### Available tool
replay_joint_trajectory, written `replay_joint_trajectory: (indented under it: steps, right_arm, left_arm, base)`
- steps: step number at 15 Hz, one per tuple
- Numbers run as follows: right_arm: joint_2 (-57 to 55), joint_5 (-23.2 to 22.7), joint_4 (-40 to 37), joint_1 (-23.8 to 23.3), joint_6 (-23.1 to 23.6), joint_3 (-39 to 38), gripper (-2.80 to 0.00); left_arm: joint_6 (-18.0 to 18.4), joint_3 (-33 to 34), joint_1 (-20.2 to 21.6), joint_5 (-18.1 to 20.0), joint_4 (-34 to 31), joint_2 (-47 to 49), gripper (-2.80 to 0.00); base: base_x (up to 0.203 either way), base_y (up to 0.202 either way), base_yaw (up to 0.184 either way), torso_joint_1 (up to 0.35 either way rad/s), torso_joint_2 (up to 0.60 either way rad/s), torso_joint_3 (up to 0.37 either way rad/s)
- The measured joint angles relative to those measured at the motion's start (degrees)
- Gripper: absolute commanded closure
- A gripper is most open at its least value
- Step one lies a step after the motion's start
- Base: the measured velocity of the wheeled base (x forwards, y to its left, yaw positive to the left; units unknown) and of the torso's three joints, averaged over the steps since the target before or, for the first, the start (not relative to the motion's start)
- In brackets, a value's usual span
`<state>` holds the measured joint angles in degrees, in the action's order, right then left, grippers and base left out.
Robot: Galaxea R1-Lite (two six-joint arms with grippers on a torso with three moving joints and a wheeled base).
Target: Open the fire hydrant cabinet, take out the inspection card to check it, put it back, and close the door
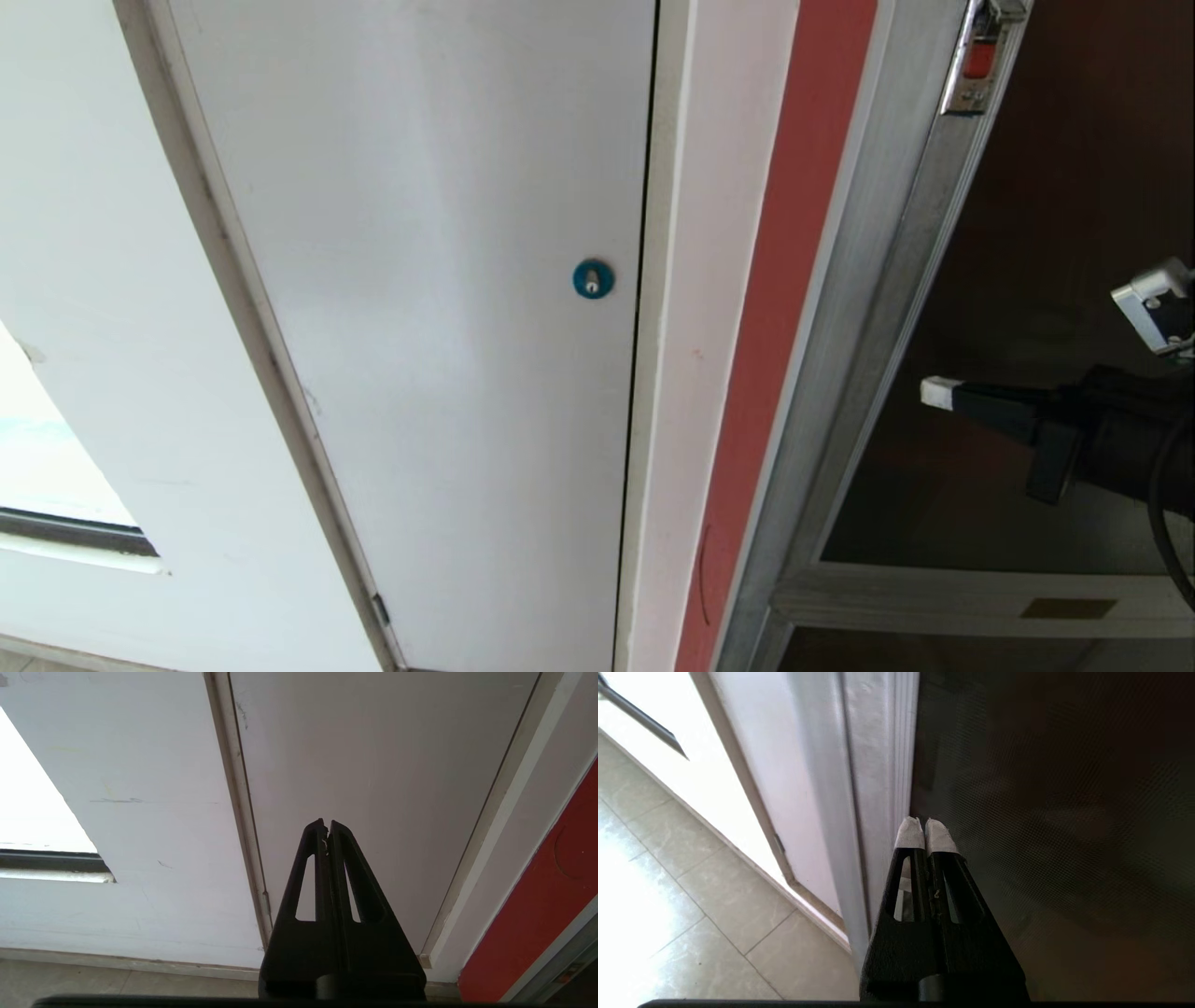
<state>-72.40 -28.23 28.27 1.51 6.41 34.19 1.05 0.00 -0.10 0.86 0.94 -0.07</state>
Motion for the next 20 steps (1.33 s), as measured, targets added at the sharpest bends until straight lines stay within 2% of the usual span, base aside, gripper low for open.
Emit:
replay_joint_trajectory:
  steps: [3,7,20]
  right_arm:
    - [4.96,-0.15,-1.08,2.32,-0.13,0.06,0.0]
    - [9.9,-0.16,-6.25,4.86,-1.75,5.49,0.0]
    - [2.69,1.29,-20.45,7.35,-4.65,37.14,0.0]
  left_arm:
    - [-0.01,0.0,0.0,0.02,0.0,0.0,0.0]
    - [-0.01,0.0,0.0,0.02,0.0,0.0,0.0]
    - [0.0,0.0,0.0,0.03,-0.01,0.0,0.0]
  base:
    - [0.0,0.0,0.0,0.0,0.0,0.0]
    - [0.0,0.0,0.0,0.0,0.0,0.0]
    - [0.0,0.0,0.0,0.0,0.0,0.0]
